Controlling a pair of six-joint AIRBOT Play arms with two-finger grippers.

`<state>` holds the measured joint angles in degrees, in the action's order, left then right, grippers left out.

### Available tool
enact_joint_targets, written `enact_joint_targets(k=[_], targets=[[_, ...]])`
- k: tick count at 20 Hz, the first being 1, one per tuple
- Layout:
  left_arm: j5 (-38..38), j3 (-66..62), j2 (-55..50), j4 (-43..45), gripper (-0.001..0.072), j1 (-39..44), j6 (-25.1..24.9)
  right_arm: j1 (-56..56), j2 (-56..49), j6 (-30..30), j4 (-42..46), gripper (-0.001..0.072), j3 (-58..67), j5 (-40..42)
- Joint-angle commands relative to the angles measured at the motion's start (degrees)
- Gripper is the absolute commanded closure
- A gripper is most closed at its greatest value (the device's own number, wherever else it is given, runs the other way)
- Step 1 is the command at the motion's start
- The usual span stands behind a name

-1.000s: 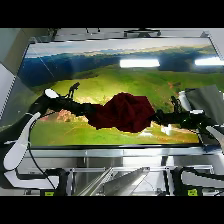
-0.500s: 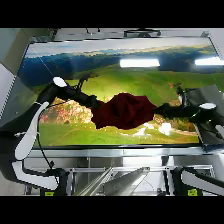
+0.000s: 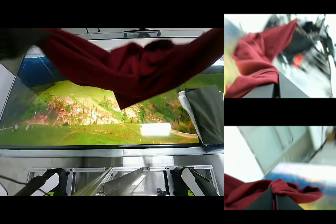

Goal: Fold the shirts.

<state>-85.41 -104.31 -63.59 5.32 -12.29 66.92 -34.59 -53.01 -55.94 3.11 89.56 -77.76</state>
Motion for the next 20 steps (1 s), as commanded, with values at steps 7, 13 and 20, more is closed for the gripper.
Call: enact_joint_targets(k=[7, 13, 20], targets=[[1.84, 24.06, 15.63, 7.02, 0.0671, -6.71, 2.01, 11.37, -4.9, -5.79, 14.03, 0.0695, 11.67, -1.14], [10.4, 58.55, 9.16, 17.51, 0.067, 2.54, -1.07, 36.17, -22.27, -10.43, 41.42, 0.0694, -0.22, -1.79], [17.88, 64.76, -14.75, 17.53, 0.0671, 0.11, -14.27, 39.23, -49.18, -10.91, 40.04, 0.0694, -5.88, 12.39]])
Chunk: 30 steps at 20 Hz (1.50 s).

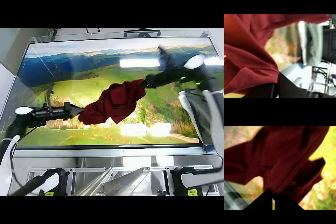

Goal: Fold the shirts.

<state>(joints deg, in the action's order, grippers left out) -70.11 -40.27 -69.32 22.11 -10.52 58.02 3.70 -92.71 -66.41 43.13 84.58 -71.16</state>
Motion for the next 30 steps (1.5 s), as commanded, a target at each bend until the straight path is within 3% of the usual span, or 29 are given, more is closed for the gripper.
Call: enact_joint_targets(k=[1, 3, 4, 5, 6, 10, 11, 15, 18, 19, 20, 26, 30], targets=[[2.6, -1.79, -12.41, 0.72, 0.0671, -3.17, -5.57, 0.48, -11.32, -0.42, -1.49, 0.0694, -0.09, 7.78], [2.58, -7.26, -17.9, 0.72, 0.0668, -5.6, -5.57, -0.61, -13.05, 0.87, -5.16, 0.0674, 1.99, 11.28], [2.03, -9.97, -20.13, 0.59, 0.0661, -6.43, -5.51, -1.25, -13.07, 0.85, -6.25, 0.0463, 3.17, 12.0], [0.5, -12.61, -21.97, 0.66, 0.0487, -7.1, -5.51, -1.99, -13.0, 0.81, -6.34, 0.0283, 4.87, 11.19], [-2.27, -15.72, -23.67, 0.59, 0.0357, -7.76, -5.49, -3.1, -12.74, 0.68, -6.29, 0.0279, 6.62, 8.76], [-16.48, -26.75, -26.05, 0.9, 0.0357, -10.38, -4.02, -9.01, -8.68, -2.62, -6.29, 0.0293, 7.43, -4.83], [-19.56, -29.07, -26.01, 0.92, 0.0358, -10.47, -3.19, -9.88, -7.32, -2.69, -6.29, 0.038, 5.81, -7.1], [-26.95, -32.0, -24.39, 2.45, 0.0357, -8.15, 1.9, -9.99, 0.92, -3.06, -5.03, 0.0363, -10.08, -10.71], [-24.9, -32.0, -21.0, 13.97, 0.0357, -3.76, 5.51, -7.23, 10.01, -2.36, -5.27, 0.0332, -28.13, -2.84], [-23.58, -32.0, -19.93, 17.38, 0.0357, -2.34, 6.69, -5.49, 12.11, -2.36, -5.9, 0.0232, -33.16, 2.38], [-22.8, -32.0, -18.84, 19.96, 0.0357, -0.68, 7.82, -3.76, 12.96, -2.36, -7.26, 0.0187, -36.46, 6.71], [-18.58, -28.76, -11.13, 32.41, 0.0357, 8.59, 11.78, 8.98, 7.15, 2.14, -22.62, 0.0195, -39.34, 24.33], [-13.62, -19.5, -4.98, 36.09, 0.0357, 9.46, 13.0, 14.62, 0.92, 2.14, -28.5, 0.0221, -38.29, 28.72]])
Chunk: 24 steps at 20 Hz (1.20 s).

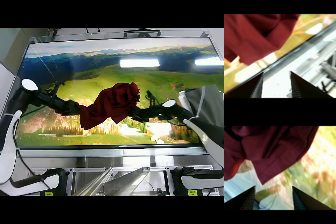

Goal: Fold the shirts.

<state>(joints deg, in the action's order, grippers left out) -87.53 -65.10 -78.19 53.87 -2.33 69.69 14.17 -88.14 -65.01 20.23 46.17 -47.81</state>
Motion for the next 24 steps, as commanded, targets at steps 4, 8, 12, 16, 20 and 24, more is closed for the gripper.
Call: enact_joint_targets(k=[4, 8, 12, 16, 20, 24], targets=[[7.52, 13.57, 7.32, 4.94, 0.0357, 1.22, 1.31, 7.5, -6.32, 0.74, -7.26, 0.035, 1.86, 6.67], [9.73, 18.93, 8.24, 4.44, 0.0356, 1.25, 1.31, 8.61, -6.27, 0.72, -7.45, 0.0596, 3.56, 6.88], [9.44, 19.54, 8.24, 4.48, 0.0356, 1.25, 1.31, 7.78, -5.6, 0.48, -3.34, 0.0693, 3.61, 2.75], [8.79, 19.47, 8.37, 4.39, 0.0331, 1.25, 1.33, 2.84, 2.25, -10.73, 17.79, 0.0694, 3.61, -8.15], [9.18, 19.61, 8.37, -1.07, 0.0331, 2.14, 1.27, -7.15, 15.43, -19.08, 37.22, 0.0694, 3.61, -15.39], [15.08, 19.61, 8.31, -5.57, 0.0331, 12.28, 1.33, -11.52, 18.03, -18.4, 38.88, 0.0694, 3.5, -18.67]])
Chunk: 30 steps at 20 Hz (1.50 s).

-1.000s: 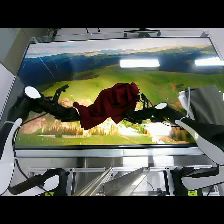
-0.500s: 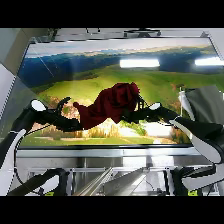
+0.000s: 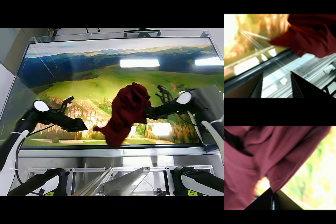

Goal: Fold the shirts.

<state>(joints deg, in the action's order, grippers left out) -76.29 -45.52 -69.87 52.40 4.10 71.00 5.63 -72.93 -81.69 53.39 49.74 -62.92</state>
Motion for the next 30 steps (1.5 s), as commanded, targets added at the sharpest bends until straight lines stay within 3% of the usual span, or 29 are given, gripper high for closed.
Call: enact_joint_targets(k=[1, 4, 9, 17, 18, 19, 22, 23, 26, 28, 29, 30], targets=[[5.64, 0.0, 0.0, -6.67, 0.033, 9.73, 0.02, -2.45, 2.67, -1.18, 5.73, 0.0694, -0.09, -3.54], [13.16, 0.0, 0.0, -13.25, 0.033, 21.77, 0.0, -1.18, 2.29, -0.79, 5.57, 0.0694, -0.09, -3.52], [23.96, 0.0, -2.58, -12.92, 0.033, 36.39, 0.04, -1.18, 2.23, -0.79, 5.53, 0.0694, -0.09, -3.56], [26.45, -0.13, -8.74, -12.87, 0.0334, 37.4, 2.54, -1.14, 2.23, -0.46, 5.33, 0.0694, -0.09, -3.58], [26.56, -0.13, -8.74, -12.96, 0.041, 37.09, 2.58, -1.14, 2.23, 0.35, 5.03, 0.0694, -0.09, -3.56], [25.81, -0.17, -8.68, -12.94, 0.07, 36.57, 2.47, -1.16, 2.23, 0.83, 4.39, 0.0694, -0.09, -3.56], [21.35, -3.45, -7.72, -11.47, 0.0698, 34.51, 2.71, -1.16, 2.19, 0.9, 4.22, 0.0694, -0.09, -3.54], [19.82, -5.09, -6.36, -7.78, 0.0699, 34.07, 4.81, -1.18, 2.21, 0.9, 4.24, 0.0694, -0.09, -3.56], [17.75, -6.43, 1.33, 10.97, 0.0698, 35.78, 17.77, -1.18, 2.21, 0.94, 4.26, 0.0694, -0.09, -3.56], [21.35, -3.82, 8.46, 15.74, 0.0696, 39.19, 18.75, -1.18, 2.19, 1.55, 4.22, 0.0694, -0.09, -3.56], [22.91, -2.78, 10.71, 16.59, 0.057, 40.65, 17.68, -1.18, 2.21, 1.55, 4.22, 0.0694, -0.09, -3.56], [24.68, -1.77, 12.37, 18.05, 0.0105, 41.97, 16.96, -1.18, 2.21, 1.55, 4.22, 0.0694, -0.09, -3.56]])
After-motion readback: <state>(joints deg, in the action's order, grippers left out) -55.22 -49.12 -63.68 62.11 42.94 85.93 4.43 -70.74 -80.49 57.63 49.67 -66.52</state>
